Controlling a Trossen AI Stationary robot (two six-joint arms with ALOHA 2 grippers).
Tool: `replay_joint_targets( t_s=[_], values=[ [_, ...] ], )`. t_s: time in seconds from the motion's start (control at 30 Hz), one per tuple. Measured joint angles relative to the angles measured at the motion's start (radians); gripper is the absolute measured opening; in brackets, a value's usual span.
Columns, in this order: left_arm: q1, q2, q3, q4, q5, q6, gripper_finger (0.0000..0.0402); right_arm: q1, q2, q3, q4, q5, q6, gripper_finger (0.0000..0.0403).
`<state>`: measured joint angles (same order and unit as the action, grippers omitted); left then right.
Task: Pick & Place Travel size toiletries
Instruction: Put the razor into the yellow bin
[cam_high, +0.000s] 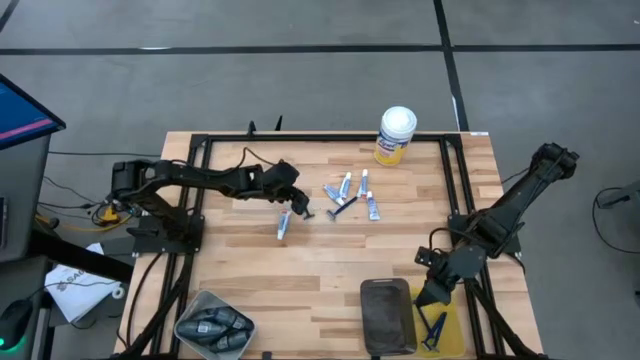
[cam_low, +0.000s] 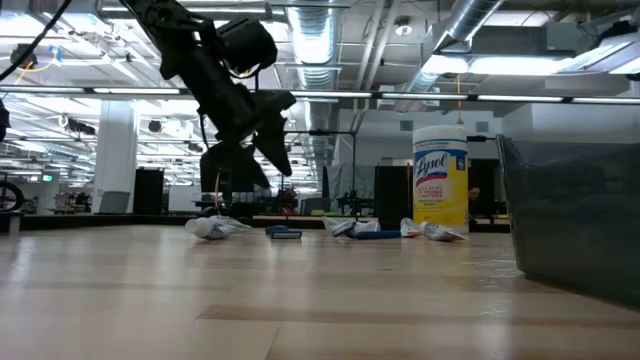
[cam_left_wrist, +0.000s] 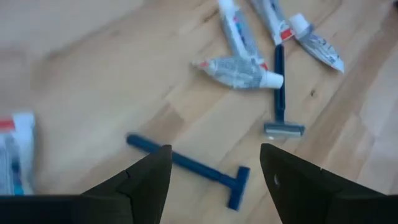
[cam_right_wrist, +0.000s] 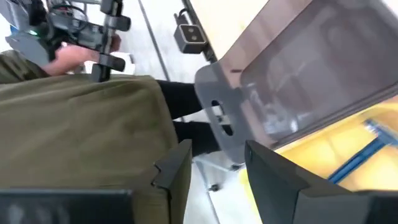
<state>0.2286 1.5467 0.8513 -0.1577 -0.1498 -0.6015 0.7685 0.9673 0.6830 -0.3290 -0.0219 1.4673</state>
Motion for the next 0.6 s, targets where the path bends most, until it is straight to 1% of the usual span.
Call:
replay_joint_targets(
  t_s=[0.07,0.13,0.23,0.33,0.47,0.6],
  values=[
    [0.003,0.000,0.000,0.023,0.002,0.093,0.0241,-0.006,0.002,0.000,-0.014,0.001,-0.038,0.0138],
    [0.003,0.000,0.000,0.045,0.008,0.224,0.0241,-0.013,0.002,0.000,-0.025,0.001,-0.073,0.0135],
    [0.003,0.000,0.000,0.055,0.063,0.388,0.0241,-0.031,0.002,0.000,-0.032,0.001,-0.120,0.0133],
    [0.003,0.006,0.000,0.058,0.130,0.495,0.0241,-0.047,0.002,0.000,-0.032,0.001,-0.164,0.0135],
    [0.003,0.069,0.001,0.063,0.191,0.629,0.0241,-0.070,0.002,0.000,-0.032,0.000,-0.212,0.0138],
    [-0.002,0.147,0.001,0.067,0.202,0.708,0.0241,-0.090,0.002,0.000,-0.032,-0.001,-0.219,0.0139]
  ],
)
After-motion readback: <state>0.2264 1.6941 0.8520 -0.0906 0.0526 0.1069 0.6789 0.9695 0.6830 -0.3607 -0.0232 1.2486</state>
